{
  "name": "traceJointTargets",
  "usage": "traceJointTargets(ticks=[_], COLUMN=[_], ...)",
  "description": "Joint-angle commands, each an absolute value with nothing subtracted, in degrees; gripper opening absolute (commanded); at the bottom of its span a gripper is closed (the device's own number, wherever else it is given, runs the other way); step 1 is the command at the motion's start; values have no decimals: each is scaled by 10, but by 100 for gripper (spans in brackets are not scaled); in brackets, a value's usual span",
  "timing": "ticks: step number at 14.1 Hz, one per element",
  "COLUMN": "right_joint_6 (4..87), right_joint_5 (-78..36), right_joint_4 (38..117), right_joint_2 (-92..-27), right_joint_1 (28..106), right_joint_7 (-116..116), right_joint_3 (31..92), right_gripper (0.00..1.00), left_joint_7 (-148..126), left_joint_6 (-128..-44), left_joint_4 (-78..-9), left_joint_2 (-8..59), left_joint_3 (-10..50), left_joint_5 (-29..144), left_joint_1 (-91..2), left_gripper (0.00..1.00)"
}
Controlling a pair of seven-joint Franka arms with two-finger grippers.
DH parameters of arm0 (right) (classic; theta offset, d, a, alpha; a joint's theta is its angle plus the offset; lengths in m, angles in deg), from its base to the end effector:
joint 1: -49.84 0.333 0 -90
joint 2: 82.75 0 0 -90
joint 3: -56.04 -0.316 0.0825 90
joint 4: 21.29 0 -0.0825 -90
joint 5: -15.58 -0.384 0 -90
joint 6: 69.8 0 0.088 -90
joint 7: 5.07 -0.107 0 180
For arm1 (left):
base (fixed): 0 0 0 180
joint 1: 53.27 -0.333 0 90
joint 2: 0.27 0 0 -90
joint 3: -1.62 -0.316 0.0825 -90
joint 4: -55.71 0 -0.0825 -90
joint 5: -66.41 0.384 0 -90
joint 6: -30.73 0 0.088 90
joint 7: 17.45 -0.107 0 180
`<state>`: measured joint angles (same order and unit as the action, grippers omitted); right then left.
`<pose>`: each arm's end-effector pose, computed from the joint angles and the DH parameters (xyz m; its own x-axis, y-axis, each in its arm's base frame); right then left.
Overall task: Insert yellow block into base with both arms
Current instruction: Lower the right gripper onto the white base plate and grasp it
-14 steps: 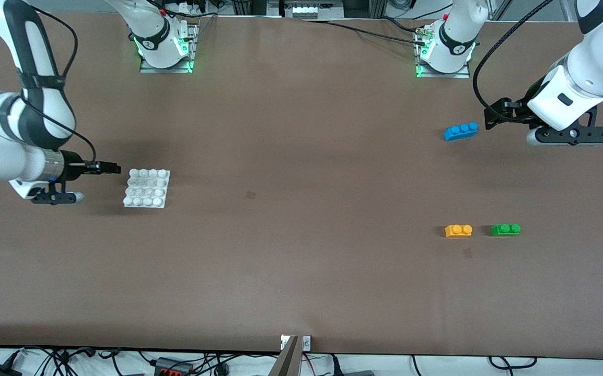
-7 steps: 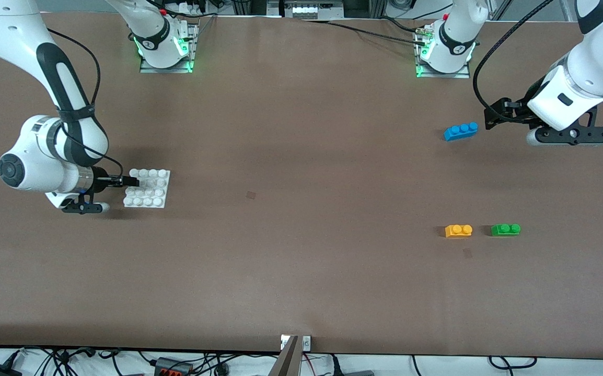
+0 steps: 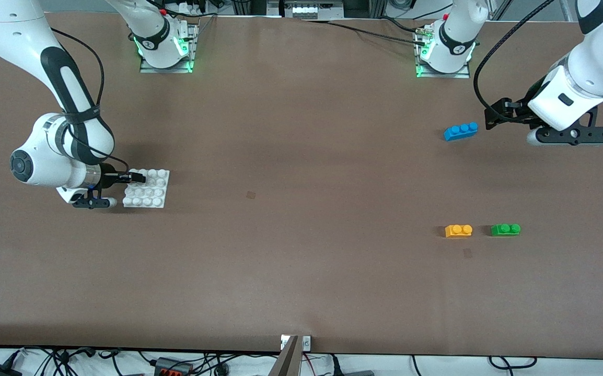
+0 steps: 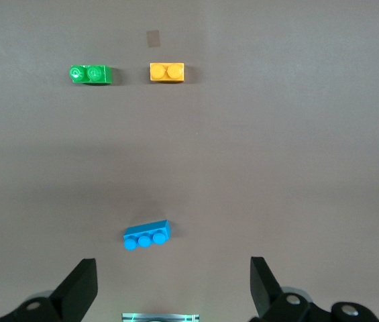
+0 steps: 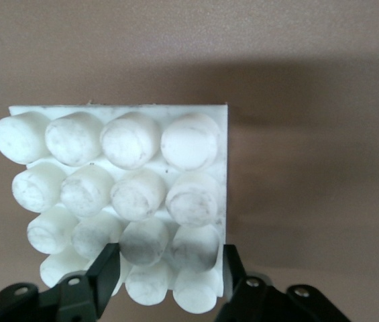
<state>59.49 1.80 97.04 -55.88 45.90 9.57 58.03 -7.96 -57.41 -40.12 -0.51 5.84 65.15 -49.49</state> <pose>0.5569 -0.0516 0.1828 0.9702 -0.0009 -0.2422 -0.0478 -0.9810 -0.1881 0.5391 -0.0783 0.5766 0.9910 0.0265 -0.1314 0.0267 -0.9996 -0.0001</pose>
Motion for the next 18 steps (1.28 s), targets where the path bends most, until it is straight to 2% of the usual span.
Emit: traceJointTargets(ticks=[1, 9, 13, 18], right_joint_6=[611, 617, 617, 631], right_joint_5=[0, -2, -8, -100], right_joint_4=[975, 974, 955, 937], right_joint_2=[-554, -544, -526, -493], right_joint_1=[453, 475, 537, 625], right_joint_7=[115, 115, 105, 105], right_joint_3=[575, 574, 574, 574], right_gripper=[51, 51, 52, 52], left_joint_7=[-80, -89, -90, -92], left_joint_6=[-559, -556, -546, -515], left_joint_4=[-389, -379, -376, -361], left_joint_2=[0, 4, 7, 7], left_joint_3=[55, 53, 54, 60], left_joint_5=[637, 635, 635, 635], left_joint_1=[-495, -494, -493, -484], left_gripper=[100, 100, 100, 100])
